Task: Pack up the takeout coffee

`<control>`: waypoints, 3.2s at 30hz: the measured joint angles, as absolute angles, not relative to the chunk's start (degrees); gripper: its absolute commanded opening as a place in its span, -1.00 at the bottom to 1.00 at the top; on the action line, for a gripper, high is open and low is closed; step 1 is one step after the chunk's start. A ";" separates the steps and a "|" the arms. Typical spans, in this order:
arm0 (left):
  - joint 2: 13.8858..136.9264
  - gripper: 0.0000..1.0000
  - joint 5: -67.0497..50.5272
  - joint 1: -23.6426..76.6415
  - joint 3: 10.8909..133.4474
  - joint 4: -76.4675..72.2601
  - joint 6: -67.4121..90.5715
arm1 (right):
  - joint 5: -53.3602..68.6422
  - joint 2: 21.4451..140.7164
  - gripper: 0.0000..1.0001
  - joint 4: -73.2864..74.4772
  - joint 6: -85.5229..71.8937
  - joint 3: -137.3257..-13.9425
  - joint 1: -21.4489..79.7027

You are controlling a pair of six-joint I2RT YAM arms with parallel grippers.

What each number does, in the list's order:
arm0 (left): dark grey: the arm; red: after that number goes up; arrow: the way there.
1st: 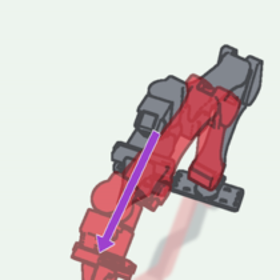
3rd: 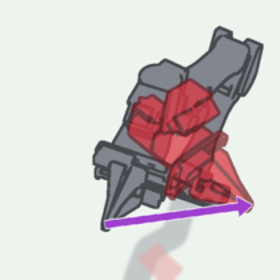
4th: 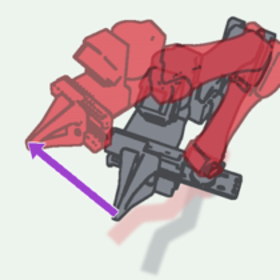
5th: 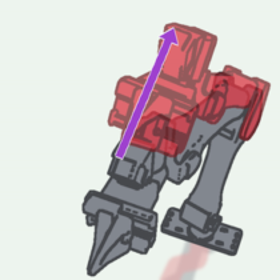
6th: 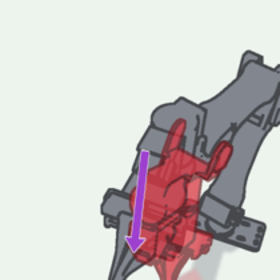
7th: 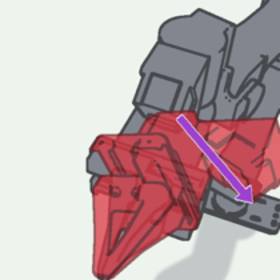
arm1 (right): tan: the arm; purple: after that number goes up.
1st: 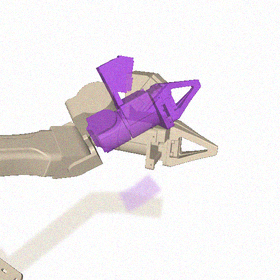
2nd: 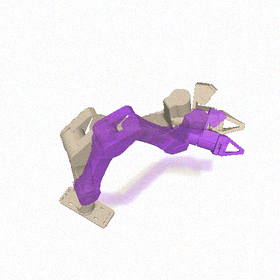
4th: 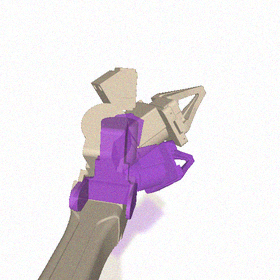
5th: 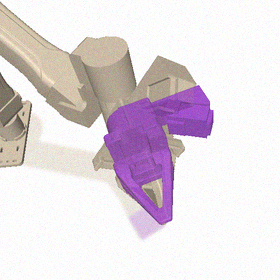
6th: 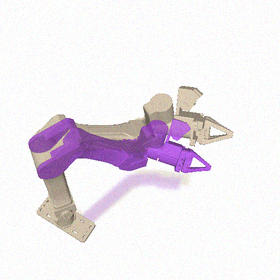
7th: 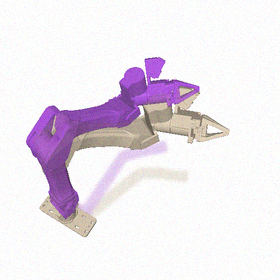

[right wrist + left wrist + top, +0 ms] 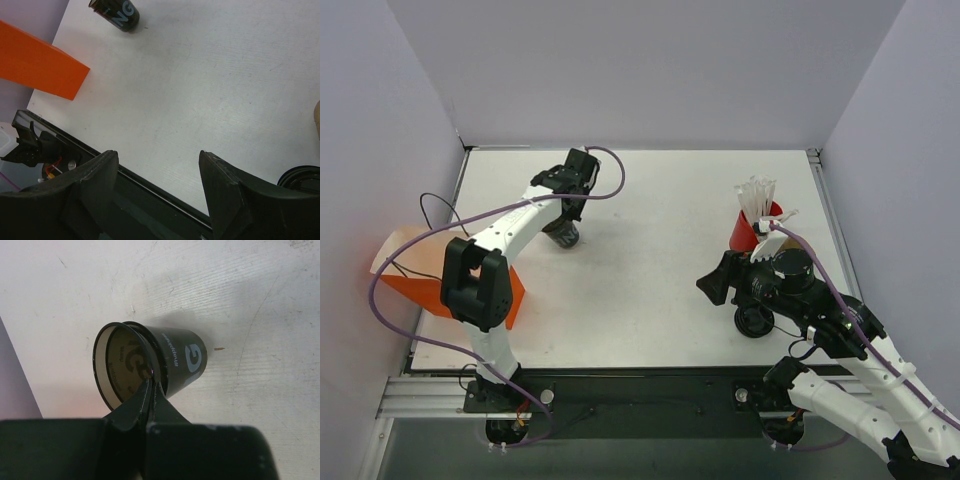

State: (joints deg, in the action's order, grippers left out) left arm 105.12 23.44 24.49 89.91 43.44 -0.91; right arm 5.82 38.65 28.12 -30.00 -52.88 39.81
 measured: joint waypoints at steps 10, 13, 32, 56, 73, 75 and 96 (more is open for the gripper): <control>105.12 -1.00 31.46 29.28 90.21 43.83 -0.97 | 5.82 38.79 0.33 28.14 -30.17 -52.93 39.81; 105.12 -1.00 33.43 30.30 90.32 44.12 -0.86 | 5.82 38.79 0.33 28.14 -30.17 -52.93 39.81; 104.79 -1.00 41.91 36.69 103.07 50.54 -2.17 | 5.34 37.74 0.32 28.82 -30.57 -53.04 39.81; 119.46 -1.00 44.77 57.28 106.34 51.24 3.38 | -6.79 28.69 0.33 34.74 -33.23 -55.86 39.83; 123.55 -0.38 43.55 61.84 106.34 51.37 8.40 | -8.58 25.80 0.33 35.99 -33.54 -55.86 39.83; 123.55 -0.20 42.65 61.84 106.48 51.64 8.82 | -8.67 25.21 0.33 36.34 -33.65 -55.86 39.83; 88.64 0.94 9.63 45.52 93.19 42.35 13.58 | -10.76 25.56 0.21 39.97 -35.92 -55.88 39.94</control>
State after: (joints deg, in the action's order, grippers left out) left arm 88.64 9.63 45.52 93.19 42.35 13.58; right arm -10.76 25.56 39.97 -35.92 -55.88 39.94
